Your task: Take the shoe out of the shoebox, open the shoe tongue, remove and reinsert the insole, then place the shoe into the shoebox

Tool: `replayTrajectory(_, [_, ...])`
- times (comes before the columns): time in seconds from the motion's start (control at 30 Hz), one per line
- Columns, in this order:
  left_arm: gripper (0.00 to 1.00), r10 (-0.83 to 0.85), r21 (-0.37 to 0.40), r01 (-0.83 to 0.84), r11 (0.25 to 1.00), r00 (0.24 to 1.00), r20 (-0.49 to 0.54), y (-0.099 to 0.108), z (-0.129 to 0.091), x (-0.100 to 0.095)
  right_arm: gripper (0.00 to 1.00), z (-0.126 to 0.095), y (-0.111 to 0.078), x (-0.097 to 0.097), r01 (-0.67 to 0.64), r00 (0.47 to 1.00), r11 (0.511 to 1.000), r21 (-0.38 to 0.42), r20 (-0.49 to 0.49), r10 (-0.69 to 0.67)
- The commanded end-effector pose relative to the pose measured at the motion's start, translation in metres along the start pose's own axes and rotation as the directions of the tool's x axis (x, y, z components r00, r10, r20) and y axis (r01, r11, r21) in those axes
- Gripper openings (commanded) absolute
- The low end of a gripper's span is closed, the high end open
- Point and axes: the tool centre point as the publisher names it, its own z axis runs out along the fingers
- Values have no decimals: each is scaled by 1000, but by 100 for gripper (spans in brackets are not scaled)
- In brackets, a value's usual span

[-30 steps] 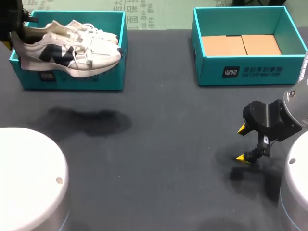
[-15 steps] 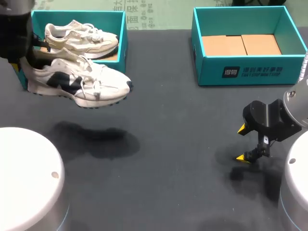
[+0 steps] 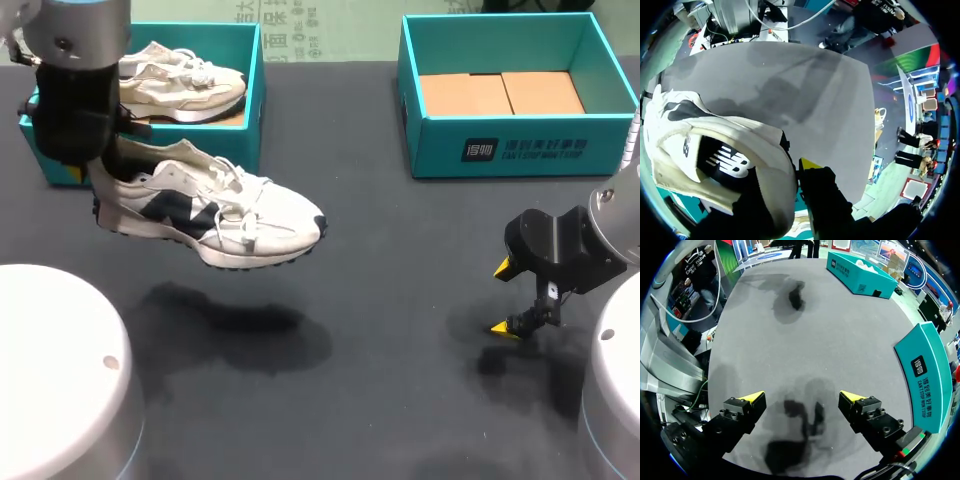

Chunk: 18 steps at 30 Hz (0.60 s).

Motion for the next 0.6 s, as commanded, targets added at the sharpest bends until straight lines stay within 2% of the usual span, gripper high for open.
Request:
replayTrajectory(0.03, [0, 0, -2, 0, 1000, 1000, 6, 0, -1, 3, 100, 0, 0, 2, 0, 1000, 1000, 1, 3, 0])
replayTrajectory(0.2, [0, 0, -2, 0, 1000, 1000, 6, 0, -1, 3, 100, 0, 0, 2, 0, 1000, 1000, 1, 3, 0])
replayTrajectory(0.37, [0, -85, 90, 85, 992, 996, -4, -30, 20, -39, 100, 0, 0, 2, 0, 1000, 1000, 1, 3, 0])
replayTrajectory(0.5, [0, -118, 91, 118, 989, 993, -10, -57, 28, -71, 100, 0, 0, 2, 0, 1000, 1000, 1, 3, 0])
replayTrajectory(0.6, [0, -138, 78, 139, 987, 990, -17, -61, 35, -92, 100, 0, 0, 2, 0, 1000, 1000, 1, 3, 0])
